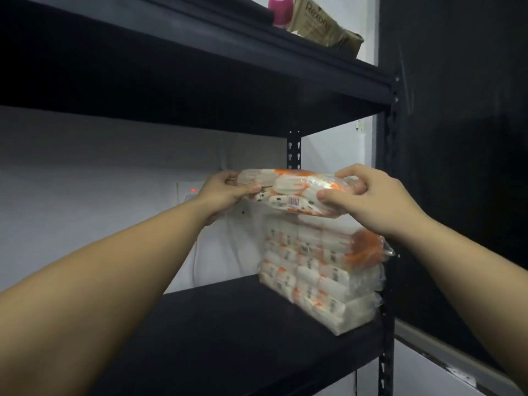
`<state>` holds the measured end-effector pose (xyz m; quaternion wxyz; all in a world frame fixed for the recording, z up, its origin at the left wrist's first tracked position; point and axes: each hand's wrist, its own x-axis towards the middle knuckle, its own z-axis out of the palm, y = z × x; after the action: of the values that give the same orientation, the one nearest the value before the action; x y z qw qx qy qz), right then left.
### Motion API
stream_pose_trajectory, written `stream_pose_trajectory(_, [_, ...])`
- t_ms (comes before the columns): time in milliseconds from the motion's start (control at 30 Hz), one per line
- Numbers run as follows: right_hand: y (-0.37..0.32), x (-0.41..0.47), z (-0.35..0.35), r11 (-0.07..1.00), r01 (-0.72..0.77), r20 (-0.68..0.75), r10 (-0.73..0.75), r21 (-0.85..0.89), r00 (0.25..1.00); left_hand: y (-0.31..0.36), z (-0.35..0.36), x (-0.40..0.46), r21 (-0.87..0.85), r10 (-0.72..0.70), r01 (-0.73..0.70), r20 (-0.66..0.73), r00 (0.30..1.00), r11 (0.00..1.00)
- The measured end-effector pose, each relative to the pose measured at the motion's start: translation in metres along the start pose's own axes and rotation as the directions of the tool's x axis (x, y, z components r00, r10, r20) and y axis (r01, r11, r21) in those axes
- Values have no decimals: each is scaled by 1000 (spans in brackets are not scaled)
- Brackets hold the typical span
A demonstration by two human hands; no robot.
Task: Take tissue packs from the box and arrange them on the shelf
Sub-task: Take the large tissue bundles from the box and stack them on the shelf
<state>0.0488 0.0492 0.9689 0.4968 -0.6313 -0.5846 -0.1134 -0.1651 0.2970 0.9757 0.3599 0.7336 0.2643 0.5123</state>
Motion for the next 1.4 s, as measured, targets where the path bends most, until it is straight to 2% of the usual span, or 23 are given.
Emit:
stream_pose_trajectory(267, [39,36,-6,976,-16,58,30,-219,998,-20,59,50,18,56,-56,28,998,998])
stream_pose_trajectory(567, [53,46,8,922,-20,101,64,-386,993,-63,72,71,11,19,-20,70,997,1000])
stream_pose_trajectory(833, [58,31,13,897,-40,113,100,-439,989,-79,76,67,-4,6,-5,99,995,1000])
stream_pose_trajectory(1000, [60,29,14,866,3,101,55,-500,993,-79,76,63,-19,-42,46,159,986,999])
stream_pose_trajectory(1200, [54,23,10,906,-3,61,32,-422,998,-72,78,59,16,-42,40,145,988,999])
stream_pose_trajectory(1400, [51,18,9,871,10,87,37,-492,996,-70,77,52,40,-86,81,155,984,996])
